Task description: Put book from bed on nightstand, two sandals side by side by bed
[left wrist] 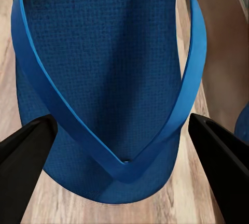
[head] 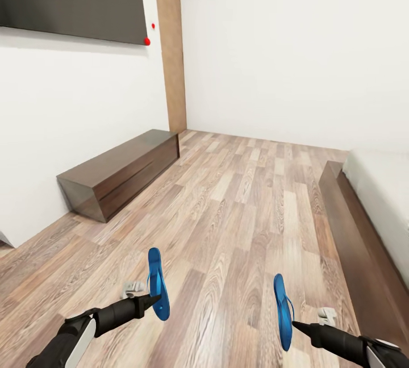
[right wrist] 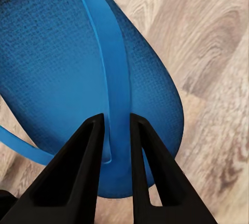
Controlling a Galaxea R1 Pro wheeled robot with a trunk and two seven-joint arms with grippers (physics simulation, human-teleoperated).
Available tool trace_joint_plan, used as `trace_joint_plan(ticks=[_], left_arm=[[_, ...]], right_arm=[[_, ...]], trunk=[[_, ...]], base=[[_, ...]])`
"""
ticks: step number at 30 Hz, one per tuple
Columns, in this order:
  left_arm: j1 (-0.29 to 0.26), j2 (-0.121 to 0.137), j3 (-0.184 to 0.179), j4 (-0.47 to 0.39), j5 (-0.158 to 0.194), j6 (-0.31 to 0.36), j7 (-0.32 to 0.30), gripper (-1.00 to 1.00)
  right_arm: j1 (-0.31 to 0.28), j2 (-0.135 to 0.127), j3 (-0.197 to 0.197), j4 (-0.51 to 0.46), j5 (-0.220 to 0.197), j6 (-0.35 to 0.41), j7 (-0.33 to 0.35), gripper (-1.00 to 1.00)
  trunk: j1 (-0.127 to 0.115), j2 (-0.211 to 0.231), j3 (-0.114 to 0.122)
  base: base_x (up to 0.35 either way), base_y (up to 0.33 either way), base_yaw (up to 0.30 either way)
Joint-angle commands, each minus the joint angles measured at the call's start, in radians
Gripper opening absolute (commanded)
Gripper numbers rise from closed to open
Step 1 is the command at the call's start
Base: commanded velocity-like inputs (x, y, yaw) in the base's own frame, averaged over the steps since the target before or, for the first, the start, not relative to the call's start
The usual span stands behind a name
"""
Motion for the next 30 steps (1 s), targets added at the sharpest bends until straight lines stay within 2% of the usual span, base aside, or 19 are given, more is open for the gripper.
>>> trace_joint_plan(ticks=[1, 30], left_arm=[[0.0, 0.0, 0.001, 0.0, 0.006, 0.009, -0.002, -1.0], [0.0, 0.0, 0.0, 0.0, 0.006, 0.009, -0.002, -1.0]], right_arm=[[0.0, 0.0, 0.0, 0.0, -0.008, 0.01, 0.003, -1.0], [0.0, -0.001, 0.0, 0.0, -0.008, 0.01, 0.004, -1.0]], trunk=[[-0.001, 0.0, 0.003], [-0.014, 0.007, 0.115]], base=[[0.0, 0.0, 0.0], [0.0, 0.0, 0.0]])
